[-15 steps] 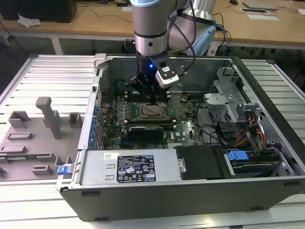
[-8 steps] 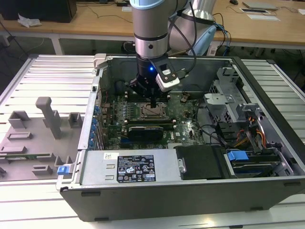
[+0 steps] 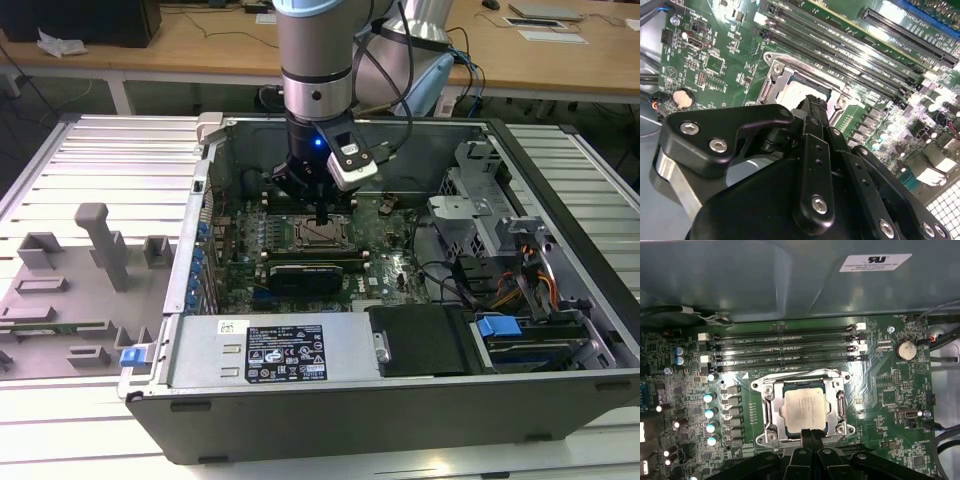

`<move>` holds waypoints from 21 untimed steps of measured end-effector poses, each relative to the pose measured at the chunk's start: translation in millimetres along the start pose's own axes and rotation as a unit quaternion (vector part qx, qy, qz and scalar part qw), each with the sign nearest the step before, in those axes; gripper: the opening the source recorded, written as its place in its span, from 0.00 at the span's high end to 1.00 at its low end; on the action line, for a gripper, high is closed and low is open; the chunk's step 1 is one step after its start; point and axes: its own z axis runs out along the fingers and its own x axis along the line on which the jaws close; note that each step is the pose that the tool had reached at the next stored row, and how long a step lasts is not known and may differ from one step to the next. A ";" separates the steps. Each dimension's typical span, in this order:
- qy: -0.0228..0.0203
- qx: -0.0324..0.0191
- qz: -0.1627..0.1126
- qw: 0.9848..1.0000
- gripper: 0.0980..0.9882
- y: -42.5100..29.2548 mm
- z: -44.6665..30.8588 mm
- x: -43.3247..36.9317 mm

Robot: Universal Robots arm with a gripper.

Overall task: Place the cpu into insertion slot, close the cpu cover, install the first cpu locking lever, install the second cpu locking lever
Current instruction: 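Install the second cpu locking lever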

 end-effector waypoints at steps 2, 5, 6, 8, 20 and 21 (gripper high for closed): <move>0.000 0.000 0.000 1.000 0.99 -6.8 0.1 -0.5; 0.000 0.000 0.000 1.000 0.99 -13.6 0.0 -1.1; 0.000 0.000 0.000 1.000 0.99 -16.0 0.1 -1.3; 0.000 0.000 0.000 1.000 0.99 -20.3 0.1 -1.6; 0.006 -0.072 0.001 0.997 0.99 -51.7 8.5 8.2; 0.006 -0.075 0.001 0.997 0.99 -53.4 9.2 8.7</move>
